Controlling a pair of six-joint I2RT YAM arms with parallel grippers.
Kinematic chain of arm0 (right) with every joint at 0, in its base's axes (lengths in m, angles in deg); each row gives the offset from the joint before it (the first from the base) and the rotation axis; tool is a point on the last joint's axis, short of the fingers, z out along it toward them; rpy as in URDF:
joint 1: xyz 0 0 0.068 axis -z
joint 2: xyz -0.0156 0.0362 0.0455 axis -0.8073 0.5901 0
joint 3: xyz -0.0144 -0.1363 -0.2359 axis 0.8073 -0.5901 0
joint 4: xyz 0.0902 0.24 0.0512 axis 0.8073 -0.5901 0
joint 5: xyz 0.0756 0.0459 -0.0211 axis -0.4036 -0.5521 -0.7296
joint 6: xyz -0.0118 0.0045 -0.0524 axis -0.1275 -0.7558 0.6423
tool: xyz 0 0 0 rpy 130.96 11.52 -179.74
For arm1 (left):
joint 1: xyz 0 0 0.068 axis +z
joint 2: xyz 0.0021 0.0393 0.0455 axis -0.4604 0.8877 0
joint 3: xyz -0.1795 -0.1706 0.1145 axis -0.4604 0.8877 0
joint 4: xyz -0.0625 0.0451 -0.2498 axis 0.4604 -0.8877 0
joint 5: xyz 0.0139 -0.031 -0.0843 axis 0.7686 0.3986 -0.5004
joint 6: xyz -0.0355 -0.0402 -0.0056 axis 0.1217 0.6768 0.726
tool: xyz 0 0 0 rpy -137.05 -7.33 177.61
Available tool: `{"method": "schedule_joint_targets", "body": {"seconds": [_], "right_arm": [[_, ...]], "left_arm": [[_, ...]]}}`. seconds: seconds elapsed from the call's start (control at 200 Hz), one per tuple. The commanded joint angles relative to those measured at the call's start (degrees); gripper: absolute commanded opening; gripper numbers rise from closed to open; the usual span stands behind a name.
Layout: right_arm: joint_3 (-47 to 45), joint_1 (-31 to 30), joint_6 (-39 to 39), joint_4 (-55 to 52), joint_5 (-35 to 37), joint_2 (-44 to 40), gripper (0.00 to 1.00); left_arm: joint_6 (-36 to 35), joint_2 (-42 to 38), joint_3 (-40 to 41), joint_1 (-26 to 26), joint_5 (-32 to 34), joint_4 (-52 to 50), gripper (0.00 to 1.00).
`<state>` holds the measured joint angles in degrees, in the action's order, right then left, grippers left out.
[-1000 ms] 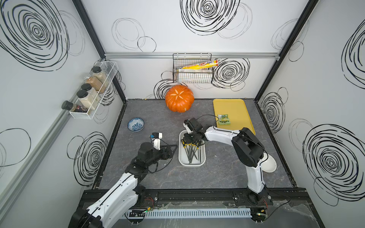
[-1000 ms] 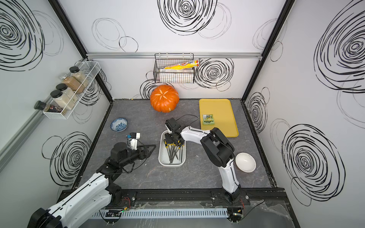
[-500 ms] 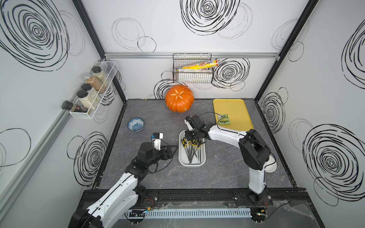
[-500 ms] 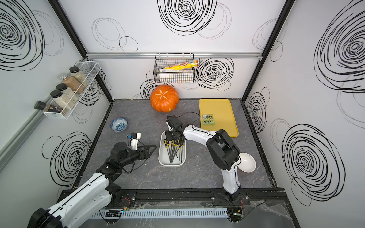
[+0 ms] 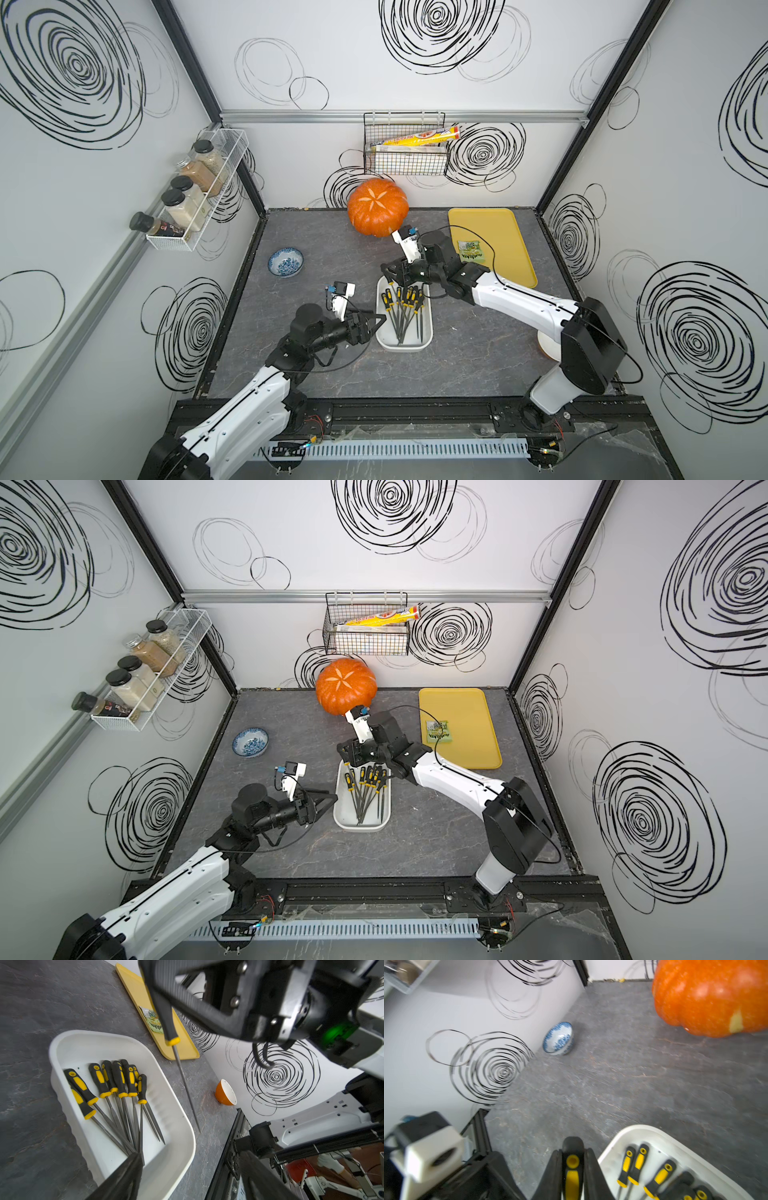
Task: Take the file tool out of the storage box
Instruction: Pick up the file tool from the storage box.
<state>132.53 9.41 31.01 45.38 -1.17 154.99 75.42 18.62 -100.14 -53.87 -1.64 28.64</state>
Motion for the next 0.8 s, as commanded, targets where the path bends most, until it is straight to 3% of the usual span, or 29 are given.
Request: {"method": "schedule_joint_targets", "body": {"seconds": [0.0,0.225,0.481,0.611,0.796], "right_arm": [[-2.09,0.15,-4.18,9.73,-9.53,-0.92,0.05],[-7.75,-0.30,-10.04,20.44,-14.00,-2.21,0.02],[-12.50,-1.22,-13.79,29.37,-13.86,-3.09,0.02],[-14.19,-1.89,-14.43,32.62,-12.95,-3.60,0.01],[-16.42,-2.33,-15.65,36.91,-12.16,-4.01,0.01]], "left_arm": [[-2.01,1.63,-2.00,-3.66,3.70,1.61,0.82],[-3.45,4.26,-3.12,-7.49,6.46,2.53,0.83],[-3.38,5.80,-3.07,-8.25,7.94,4.15,0.66],[-3.21,6.63,-3.06,-8.52,7.70,4.70,0.47],[-3.00,7.32,-3.02,-8.61,7.36,5.50,0.43]]}}
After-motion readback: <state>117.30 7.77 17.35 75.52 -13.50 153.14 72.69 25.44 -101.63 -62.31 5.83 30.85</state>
